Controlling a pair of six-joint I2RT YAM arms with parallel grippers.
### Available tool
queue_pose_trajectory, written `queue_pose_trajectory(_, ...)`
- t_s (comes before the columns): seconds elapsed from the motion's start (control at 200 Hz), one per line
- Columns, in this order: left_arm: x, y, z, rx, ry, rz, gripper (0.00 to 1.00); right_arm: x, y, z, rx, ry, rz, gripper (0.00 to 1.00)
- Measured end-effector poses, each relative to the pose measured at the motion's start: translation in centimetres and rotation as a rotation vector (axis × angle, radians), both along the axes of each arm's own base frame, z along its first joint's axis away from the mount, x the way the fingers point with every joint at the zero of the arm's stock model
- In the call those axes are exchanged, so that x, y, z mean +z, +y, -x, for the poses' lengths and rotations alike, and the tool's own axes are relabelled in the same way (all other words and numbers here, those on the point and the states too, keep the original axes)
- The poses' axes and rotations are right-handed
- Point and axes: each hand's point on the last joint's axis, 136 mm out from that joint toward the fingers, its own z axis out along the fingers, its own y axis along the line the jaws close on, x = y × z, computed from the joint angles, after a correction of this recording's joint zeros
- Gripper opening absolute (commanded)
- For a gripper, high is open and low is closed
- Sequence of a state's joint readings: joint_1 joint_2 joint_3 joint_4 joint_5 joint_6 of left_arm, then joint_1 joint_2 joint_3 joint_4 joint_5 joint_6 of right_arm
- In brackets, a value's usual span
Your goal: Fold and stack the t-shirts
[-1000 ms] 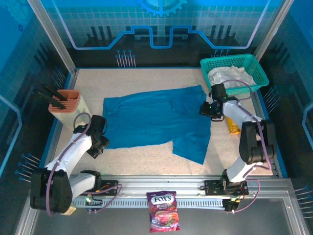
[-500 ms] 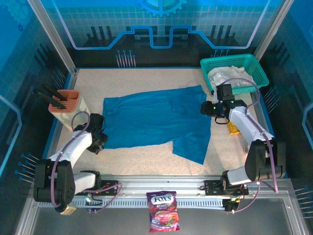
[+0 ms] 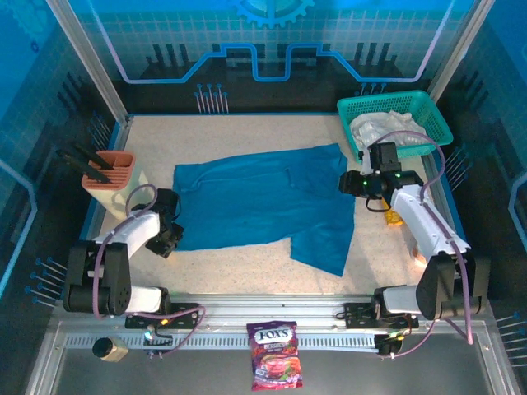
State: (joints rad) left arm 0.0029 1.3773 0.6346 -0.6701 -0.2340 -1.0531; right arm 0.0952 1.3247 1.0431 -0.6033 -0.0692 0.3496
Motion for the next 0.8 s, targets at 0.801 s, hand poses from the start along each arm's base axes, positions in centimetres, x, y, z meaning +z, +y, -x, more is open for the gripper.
queue_pose_trajectory(0.801,0.3,0.3,0.6,-0.078,0.014,-0.013,0.00,11.6,9.6,10.3,0.862,-0.547,0.225,0.67)
